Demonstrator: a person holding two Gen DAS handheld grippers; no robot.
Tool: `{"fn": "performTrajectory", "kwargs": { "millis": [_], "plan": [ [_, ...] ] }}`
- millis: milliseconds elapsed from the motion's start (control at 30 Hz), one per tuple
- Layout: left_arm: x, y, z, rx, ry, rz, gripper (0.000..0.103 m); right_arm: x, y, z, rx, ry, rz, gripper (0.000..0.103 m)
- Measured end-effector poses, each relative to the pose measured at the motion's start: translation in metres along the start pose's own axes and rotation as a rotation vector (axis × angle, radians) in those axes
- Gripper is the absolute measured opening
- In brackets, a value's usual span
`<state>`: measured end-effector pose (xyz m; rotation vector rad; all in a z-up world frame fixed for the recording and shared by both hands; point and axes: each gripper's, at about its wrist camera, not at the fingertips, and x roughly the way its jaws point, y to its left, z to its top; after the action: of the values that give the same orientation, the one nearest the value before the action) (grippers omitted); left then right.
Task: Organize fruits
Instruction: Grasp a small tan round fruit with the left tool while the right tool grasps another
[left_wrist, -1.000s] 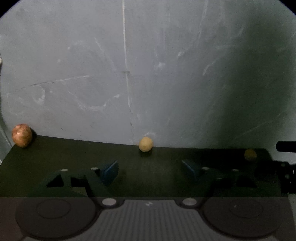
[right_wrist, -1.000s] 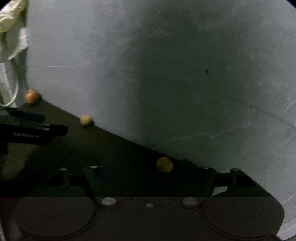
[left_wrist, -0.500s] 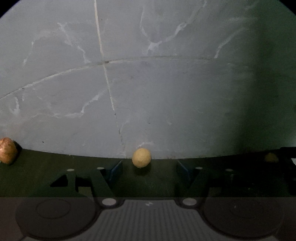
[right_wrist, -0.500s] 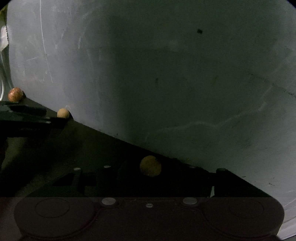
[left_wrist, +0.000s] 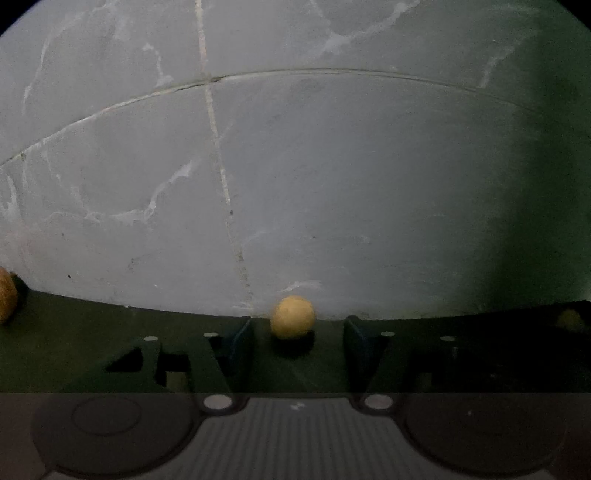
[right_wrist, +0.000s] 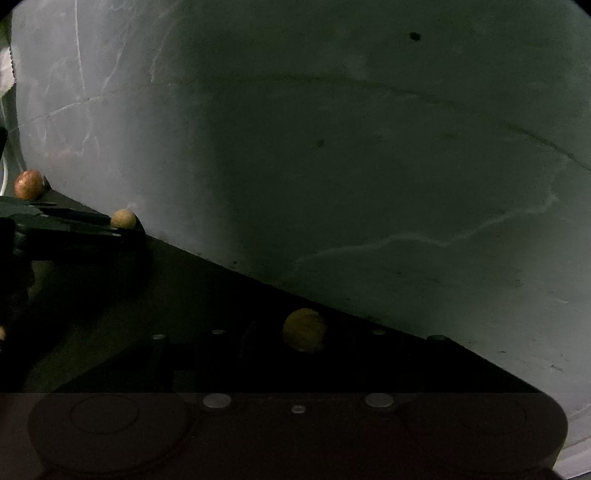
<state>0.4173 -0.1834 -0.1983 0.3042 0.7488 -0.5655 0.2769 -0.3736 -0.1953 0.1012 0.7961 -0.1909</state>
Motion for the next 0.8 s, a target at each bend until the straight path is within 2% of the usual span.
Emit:
{"fn": "performTrajectory", "kwargs": {
  "millis": [167,233,533,667,800],
  "plan": [
    [0.005,0.002,0.003,0.004,-0.006,-0.004,0.055,0.001,0.000,0.001,-0.001,0.006,0.001,0.047],
    [0.006,0.004,0.004,0.005,-0.005,-0.014,0.047,0.002,0.000,0.001,-0.002,0.008,0.003,0.046],
    [-0.001,0.011,-0.005,0.025,-0.015,-0.037,0.029,0.004,0.000,0.003,-0.001,0.010,0.003,0.043],
    [-0.003,0.015,-0.009,0.023,-0.018,-0.038,0.029,0.003,0.001,0.003,-0.012,0.009,0.004,0.032],
    [-0.006,0.015,-0.011,0.018,-0.018,-0.032,0.028,0.004,0.002,0.003,-0.028,0.006,0.012,0.030]
  ]
}}
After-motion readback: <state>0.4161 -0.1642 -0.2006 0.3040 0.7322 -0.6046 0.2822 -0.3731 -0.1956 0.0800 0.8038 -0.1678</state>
